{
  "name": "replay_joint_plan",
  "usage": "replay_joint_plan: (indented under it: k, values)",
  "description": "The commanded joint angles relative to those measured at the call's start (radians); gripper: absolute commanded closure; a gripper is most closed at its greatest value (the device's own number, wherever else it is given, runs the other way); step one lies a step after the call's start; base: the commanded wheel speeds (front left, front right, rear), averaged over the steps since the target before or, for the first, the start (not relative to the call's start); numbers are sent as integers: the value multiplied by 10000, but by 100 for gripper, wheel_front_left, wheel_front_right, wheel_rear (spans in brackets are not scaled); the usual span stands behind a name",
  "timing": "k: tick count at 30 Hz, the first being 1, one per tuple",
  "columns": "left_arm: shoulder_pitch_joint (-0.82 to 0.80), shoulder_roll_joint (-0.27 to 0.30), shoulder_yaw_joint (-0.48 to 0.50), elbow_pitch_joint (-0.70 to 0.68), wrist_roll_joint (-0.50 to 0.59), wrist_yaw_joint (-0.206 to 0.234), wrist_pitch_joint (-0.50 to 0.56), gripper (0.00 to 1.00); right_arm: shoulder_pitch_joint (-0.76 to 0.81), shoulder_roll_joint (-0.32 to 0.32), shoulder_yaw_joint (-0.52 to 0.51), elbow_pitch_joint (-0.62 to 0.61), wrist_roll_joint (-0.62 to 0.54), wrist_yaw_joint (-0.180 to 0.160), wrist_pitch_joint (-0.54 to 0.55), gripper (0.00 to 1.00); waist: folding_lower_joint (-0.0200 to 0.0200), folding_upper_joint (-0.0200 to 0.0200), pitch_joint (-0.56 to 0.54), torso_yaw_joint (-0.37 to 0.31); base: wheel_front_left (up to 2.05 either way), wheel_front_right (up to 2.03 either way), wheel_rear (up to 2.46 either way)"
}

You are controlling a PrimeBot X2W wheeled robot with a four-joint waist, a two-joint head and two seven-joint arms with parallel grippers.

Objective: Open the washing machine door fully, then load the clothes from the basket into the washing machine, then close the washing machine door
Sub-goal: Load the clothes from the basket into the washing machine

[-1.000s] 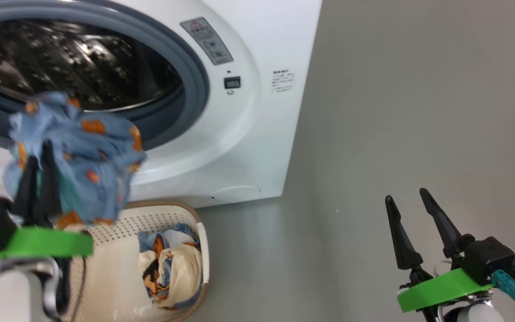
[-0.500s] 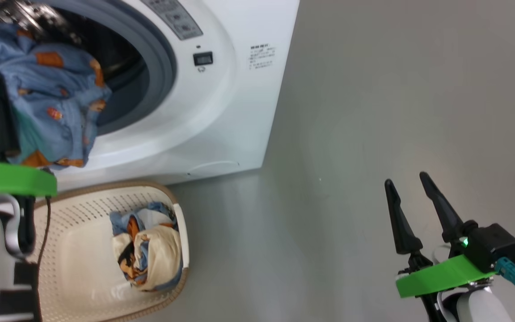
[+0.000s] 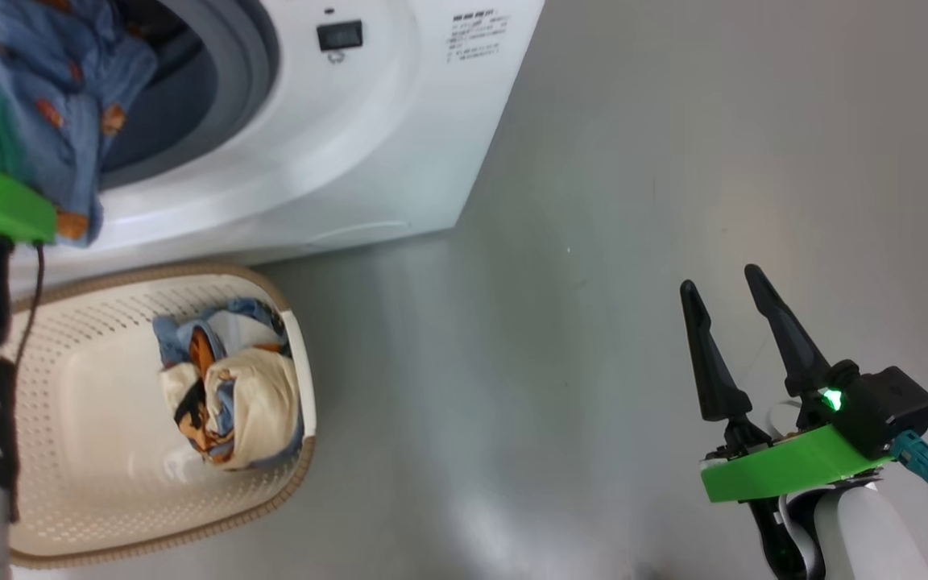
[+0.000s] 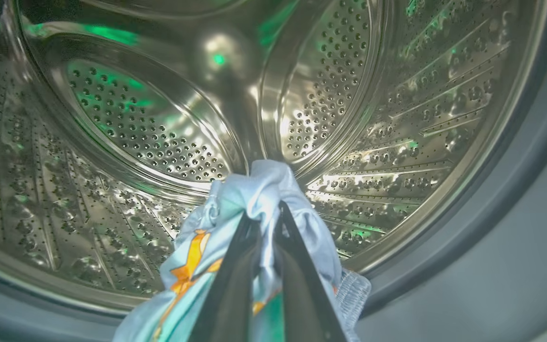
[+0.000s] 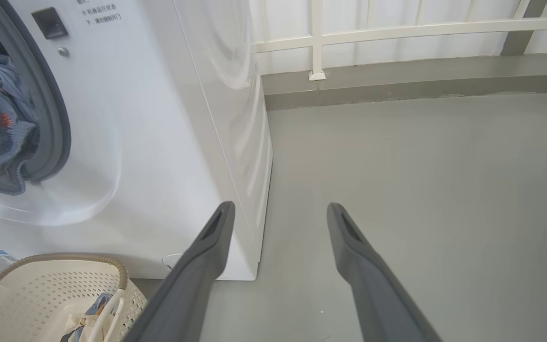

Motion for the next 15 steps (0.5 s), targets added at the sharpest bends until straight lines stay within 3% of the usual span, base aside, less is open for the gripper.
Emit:
replay_joint_plan:
  k: [1,15]
  values:
    - [-381,603,91,-60,-76,-23,78,100,-102,8,266,-256,148,29,-48,0,0,0,563,-44,0,0,0]
    - [-2991,1094,-1276,1201,-438,-24,170,100,-553,8,637,-204,511,29,-48,0,0,0,1796,-219,0,0,0]
